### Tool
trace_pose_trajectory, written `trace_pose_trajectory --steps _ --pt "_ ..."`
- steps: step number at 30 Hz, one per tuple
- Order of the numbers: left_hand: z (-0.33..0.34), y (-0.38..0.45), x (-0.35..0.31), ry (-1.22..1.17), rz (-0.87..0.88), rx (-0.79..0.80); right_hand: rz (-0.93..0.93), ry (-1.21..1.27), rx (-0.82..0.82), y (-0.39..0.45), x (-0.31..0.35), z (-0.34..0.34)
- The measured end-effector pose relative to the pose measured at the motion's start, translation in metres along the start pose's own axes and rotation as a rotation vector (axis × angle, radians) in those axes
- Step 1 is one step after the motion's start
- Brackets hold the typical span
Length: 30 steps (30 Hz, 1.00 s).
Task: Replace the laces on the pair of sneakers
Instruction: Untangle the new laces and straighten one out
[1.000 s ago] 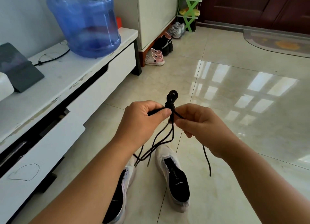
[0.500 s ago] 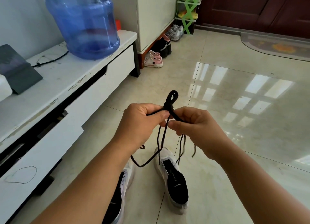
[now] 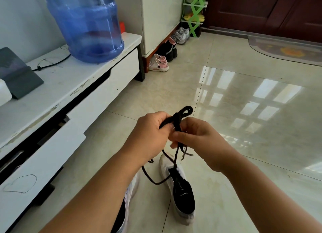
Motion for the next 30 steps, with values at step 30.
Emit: trace_pose_trajectory --steps 30 --pt "-0.022 -0.009 -0.016 0.441 0.009 -0.222 -0.265 -0.777 -0.477 -0.009 0.052 -0.003"
Point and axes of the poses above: each hand's wrist, its own y-axis towards the middle knuckle, its own z-axis out of the palm, x = y × z, the point moved 10 cm from there along y, towards the middle knuckle, and after that the axes turned 14 degrees about y, right-handed, at the moved point
